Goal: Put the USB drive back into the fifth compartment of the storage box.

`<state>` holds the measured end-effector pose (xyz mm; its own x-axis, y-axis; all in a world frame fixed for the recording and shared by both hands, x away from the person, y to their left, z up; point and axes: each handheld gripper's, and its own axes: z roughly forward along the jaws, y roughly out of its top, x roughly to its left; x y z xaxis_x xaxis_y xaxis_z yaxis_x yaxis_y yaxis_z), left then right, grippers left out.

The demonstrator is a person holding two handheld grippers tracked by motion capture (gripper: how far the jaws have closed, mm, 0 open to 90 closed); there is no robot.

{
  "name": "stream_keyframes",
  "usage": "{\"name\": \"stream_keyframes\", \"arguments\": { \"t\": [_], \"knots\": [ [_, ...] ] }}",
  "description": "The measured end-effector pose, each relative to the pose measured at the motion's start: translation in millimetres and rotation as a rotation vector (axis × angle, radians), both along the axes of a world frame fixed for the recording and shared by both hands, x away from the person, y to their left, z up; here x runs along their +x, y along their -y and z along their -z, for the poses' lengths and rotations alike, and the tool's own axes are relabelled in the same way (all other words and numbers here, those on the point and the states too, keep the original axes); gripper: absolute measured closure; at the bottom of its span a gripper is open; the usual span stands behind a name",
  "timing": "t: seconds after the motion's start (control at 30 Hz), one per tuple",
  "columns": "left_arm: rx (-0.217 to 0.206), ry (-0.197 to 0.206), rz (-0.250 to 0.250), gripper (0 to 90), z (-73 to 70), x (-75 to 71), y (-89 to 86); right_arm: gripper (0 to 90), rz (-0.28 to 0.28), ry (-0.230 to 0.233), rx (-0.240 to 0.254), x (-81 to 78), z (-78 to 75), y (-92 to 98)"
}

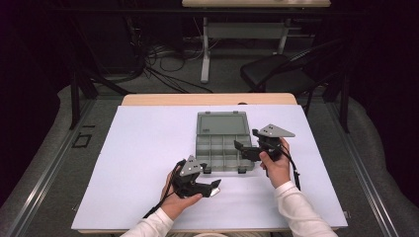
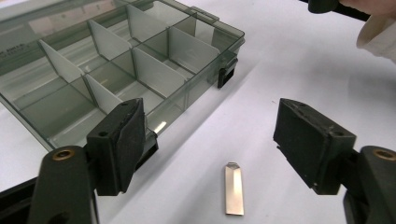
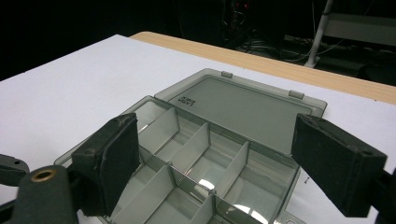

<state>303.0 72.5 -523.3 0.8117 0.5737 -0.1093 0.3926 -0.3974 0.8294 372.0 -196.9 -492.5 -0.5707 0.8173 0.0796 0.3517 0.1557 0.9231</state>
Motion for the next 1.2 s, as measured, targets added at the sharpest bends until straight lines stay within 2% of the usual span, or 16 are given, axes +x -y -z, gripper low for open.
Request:
{"name": "stream_keyframes", "arguments": {
  "t": [0.17, 0.33, 0.43, 0.53, 0.7, 0.77, 0.83, 0.97, 1.03, 1.1, 1.2],
  "knots": [
    [0.005, -0.017, 0.014, 17.6, 0.6, -0.7, 0.6, 14.8, -0.007, 0.002, 0.001, -0.6, 0.3, -2.2],
    [0.028, -0.013, 0.021, 18.7, 4.9, -2.1, 3.8, 14.8, -0.011, 0.001, -0.011, -0.1, 1.1, -2.4],
    [0.049, -0.011, 0.019, 27.7, 9.3, -2.1, 4.9, 14.7, -0.006, -0.003, -0.006, 0.0, 1.4, -2.3],
    [0.073, -0.002, 0.003, 29.9, 13.1, -1.8, 4.3, 14.8, -0.006, -0.003, -0.01, 0.3, 1.8, -2.1],
    [0.069, 0.0, 0.012, 44.9, 17.0, -2.1, 2.3, 14.8, -0.011, -0.004, -0.019, 0.5, 2.5, -2.8],
    [0.069, 0.003, 0.014, 48.0, 19.0, -3.8, 2.6, 14.8, -0.014, -0.005, -0.023, 0.4, 2.6, -3.1],
    [0.078, 0.011, 0.016, 50.5, 19.3, -4.8, 2.5, 14.8, -0.013, -0.003, -0.025, 0.6, 2.9, -3.2],
    [0.068, 0.012, 0.005, 52.7, 18.7, -4.9, 1.2, 14.8, -0.008, -0.006, -0.031, 1.1, 3.2, -2.5],
    [0.058, -0.007, -0.015, 53.6, 18.8, -5.0, -0.4, 14.8, -0.009, -0.008, -0.034, 1.3, 3.5, -2.5],
    [0.059, -0.009, -0.024, 56.0, 19.8, -4.5, -1.7, 14.8, -0.01, -0.008, -0.034, 1.5, 4.1, -3.2],
    [0.052, -0.015, -0.018, 58.7, 23.2, -3.7, -2.0, 14.8, -0.01, -0.008, -0.041, 1.2, 4.7, -4.4]
  ]
}}
